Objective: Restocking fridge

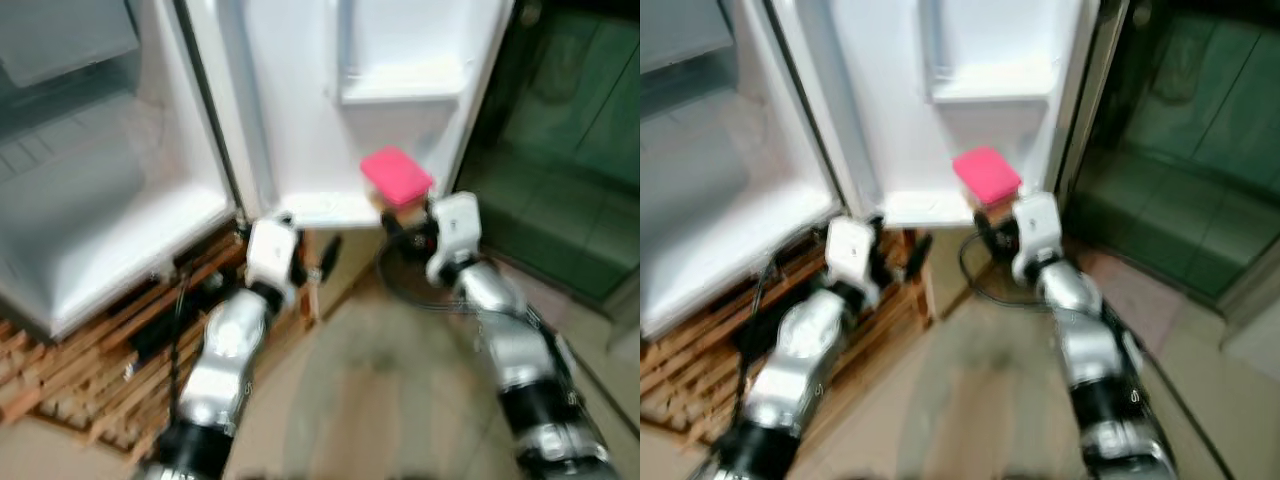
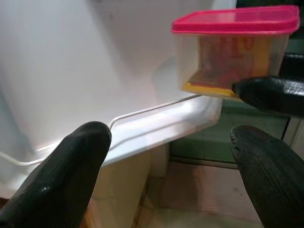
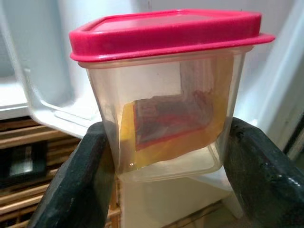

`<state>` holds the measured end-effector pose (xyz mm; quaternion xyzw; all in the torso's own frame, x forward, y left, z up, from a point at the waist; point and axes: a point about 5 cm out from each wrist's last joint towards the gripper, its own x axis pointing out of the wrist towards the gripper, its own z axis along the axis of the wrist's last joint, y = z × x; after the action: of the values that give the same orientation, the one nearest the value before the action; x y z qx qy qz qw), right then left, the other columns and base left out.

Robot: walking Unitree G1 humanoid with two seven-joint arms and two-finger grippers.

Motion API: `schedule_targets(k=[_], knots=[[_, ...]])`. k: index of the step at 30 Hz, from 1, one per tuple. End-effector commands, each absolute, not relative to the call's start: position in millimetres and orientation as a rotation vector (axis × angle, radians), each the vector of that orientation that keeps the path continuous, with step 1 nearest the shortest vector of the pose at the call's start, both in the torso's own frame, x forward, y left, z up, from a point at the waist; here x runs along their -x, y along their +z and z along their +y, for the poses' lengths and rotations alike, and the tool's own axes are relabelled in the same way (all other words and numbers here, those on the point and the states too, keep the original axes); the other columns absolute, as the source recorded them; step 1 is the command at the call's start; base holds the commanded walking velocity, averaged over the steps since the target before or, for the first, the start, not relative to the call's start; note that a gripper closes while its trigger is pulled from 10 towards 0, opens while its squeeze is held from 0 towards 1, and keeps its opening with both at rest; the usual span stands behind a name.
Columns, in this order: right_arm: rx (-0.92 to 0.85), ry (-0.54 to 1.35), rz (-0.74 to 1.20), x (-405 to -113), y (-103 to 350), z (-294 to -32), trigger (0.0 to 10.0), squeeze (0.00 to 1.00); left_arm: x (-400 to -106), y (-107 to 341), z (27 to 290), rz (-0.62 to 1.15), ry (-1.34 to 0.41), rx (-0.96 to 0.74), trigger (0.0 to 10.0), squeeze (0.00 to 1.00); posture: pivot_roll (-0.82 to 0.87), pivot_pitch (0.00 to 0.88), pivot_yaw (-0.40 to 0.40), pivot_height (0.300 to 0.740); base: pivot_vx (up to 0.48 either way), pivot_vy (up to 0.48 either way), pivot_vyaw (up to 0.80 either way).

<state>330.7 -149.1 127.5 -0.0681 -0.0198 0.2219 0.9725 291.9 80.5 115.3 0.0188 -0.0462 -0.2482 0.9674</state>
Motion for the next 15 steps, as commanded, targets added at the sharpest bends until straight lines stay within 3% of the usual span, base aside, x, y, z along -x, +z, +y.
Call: schedule_targets(k=[1, 15], knots=[[0.129, 0.508, -0.047, -335, 133, -139, 0.0, 0.00, -293, 117, 88, -0.099, -0.480, -0.057, 10.0, 0.00, -0.04, 0.000, 0.024, 0.740, 0.000, 0.000, 0.00], [0.137, 0.712, 0.039, -359, 138, -128, 0.0, 0.00, -283, 115, 98, -0.086, -0.424, -0.096, 10.0, 0.00, 0.04, 0.017, -0.016, 0.740, 0.000, 0.000, 0.00]])
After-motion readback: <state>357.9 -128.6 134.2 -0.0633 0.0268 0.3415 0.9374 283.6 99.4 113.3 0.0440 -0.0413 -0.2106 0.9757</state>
